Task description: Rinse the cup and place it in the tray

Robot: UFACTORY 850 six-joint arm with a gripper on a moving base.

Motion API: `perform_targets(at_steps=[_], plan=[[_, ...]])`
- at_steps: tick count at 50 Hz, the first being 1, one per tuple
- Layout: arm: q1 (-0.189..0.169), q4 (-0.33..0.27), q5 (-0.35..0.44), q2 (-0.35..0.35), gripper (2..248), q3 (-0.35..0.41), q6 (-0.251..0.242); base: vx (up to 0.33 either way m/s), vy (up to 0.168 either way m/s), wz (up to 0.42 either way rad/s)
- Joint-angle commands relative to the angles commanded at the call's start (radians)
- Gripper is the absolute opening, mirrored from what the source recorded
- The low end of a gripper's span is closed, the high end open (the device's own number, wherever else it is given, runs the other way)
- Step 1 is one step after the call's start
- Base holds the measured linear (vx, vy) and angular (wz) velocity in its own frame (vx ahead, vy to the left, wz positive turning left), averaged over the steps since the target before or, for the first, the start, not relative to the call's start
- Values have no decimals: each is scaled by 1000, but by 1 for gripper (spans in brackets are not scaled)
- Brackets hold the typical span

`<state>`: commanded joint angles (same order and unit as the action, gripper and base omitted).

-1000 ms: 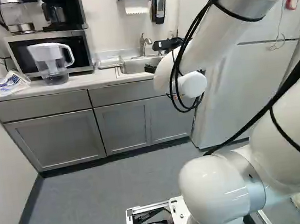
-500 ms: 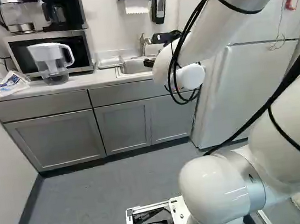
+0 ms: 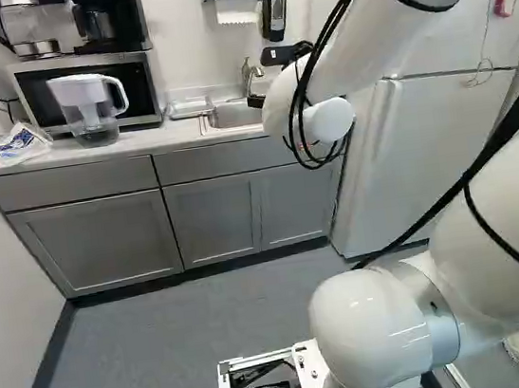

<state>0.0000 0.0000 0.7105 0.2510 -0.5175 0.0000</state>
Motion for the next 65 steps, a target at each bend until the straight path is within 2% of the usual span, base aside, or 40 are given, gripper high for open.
perform_targets(at_steps=[42,65], plan=[[0,0,-105,4,247,-87,0,0,0,0],[0,0,-137,2,247,-137,0,0,0,0]])
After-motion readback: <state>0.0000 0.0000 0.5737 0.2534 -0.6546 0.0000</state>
